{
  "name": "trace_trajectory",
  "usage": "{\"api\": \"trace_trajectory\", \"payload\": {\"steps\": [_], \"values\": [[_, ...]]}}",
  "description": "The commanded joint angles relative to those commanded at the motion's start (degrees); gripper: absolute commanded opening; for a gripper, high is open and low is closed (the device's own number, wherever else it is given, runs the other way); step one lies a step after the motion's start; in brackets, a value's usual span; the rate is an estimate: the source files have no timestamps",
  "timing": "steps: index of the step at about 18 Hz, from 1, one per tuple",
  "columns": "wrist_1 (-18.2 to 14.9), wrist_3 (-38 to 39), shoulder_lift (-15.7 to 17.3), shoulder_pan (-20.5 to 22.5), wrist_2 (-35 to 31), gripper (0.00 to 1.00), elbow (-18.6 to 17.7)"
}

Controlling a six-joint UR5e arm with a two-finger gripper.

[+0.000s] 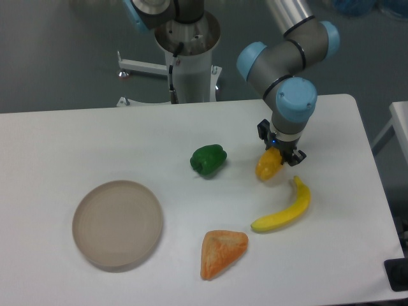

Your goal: Pick up the yellow pepper from the table

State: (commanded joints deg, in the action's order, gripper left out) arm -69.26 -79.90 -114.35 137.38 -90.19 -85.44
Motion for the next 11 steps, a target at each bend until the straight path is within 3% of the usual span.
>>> {"api": "trace_trajectory", "payload": {"steps": [6, 11], "values": [[0.1, 1.1, -2.5, -2.4, 3.3, 0.45, 8.5], [0.4, 1.2, -4.4, -3.4, 3.2, 0.45, 11.5]]}}
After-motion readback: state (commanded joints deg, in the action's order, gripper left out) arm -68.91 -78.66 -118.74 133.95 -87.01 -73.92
